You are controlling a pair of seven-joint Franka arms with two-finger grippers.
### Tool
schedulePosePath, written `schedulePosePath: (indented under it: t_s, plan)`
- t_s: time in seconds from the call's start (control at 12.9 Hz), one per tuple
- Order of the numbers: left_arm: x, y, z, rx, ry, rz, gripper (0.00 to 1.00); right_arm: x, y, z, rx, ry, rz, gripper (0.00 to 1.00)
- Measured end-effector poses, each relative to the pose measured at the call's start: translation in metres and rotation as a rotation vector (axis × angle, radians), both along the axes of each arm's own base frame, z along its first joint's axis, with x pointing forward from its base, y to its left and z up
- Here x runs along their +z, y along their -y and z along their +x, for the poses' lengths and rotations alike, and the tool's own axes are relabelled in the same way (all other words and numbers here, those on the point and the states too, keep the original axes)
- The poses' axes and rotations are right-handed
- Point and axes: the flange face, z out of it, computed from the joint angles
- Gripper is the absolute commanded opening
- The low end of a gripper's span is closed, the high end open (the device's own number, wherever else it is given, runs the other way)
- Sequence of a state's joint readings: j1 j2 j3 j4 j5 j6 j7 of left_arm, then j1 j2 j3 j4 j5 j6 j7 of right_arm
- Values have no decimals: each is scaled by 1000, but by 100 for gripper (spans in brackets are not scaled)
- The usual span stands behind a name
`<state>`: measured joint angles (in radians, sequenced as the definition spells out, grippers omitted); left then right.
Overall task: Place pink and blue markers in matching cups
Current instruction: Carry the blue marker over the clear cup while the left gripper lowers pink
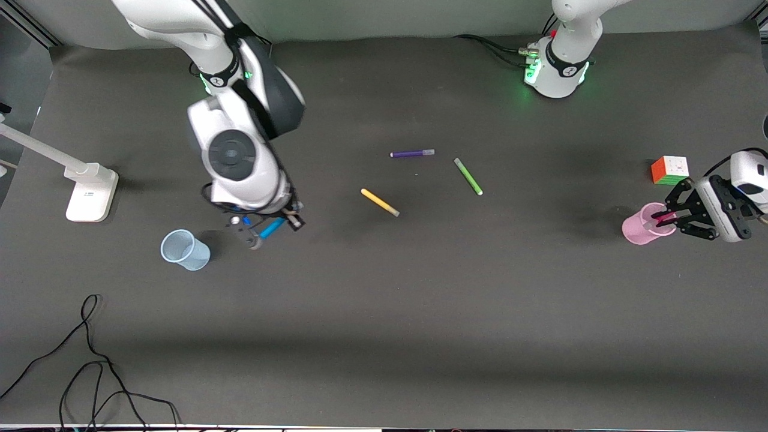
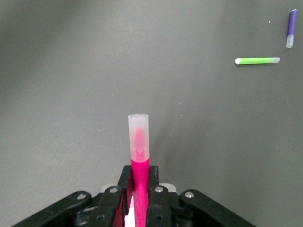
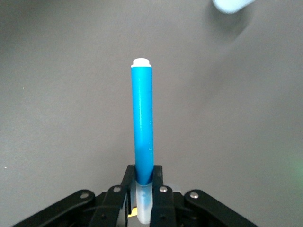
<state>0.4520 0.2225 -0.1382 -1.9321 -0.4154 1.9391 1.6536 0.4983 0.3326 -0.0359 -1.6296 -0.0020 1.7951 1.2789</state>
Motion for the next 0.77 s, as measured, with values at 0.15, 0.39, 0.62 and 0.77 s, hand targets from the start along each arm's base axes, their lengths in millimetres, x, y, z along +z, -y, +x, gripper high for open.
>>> schedulePosePath:
  t_s: [0.15, 0.39, 0.62, 0.77]
  plan:
    - [-32, -23, -5, -8, -4, -56, 0, 21, 39, 6, 92, -41, 13, 0]
    - [-60, -43, -12, -30, 19, -125, 0, 41, 109, 15, 238, -102, 51, 0]
    - [-77, -56, -20, -37, 20, -157, 0, 54, 192, 23, 394, -155, 116, 0]
    - [-88, -62, -26, -37, 29, -201, 0, 60, 246, 25, 496, -161, 154, 0]
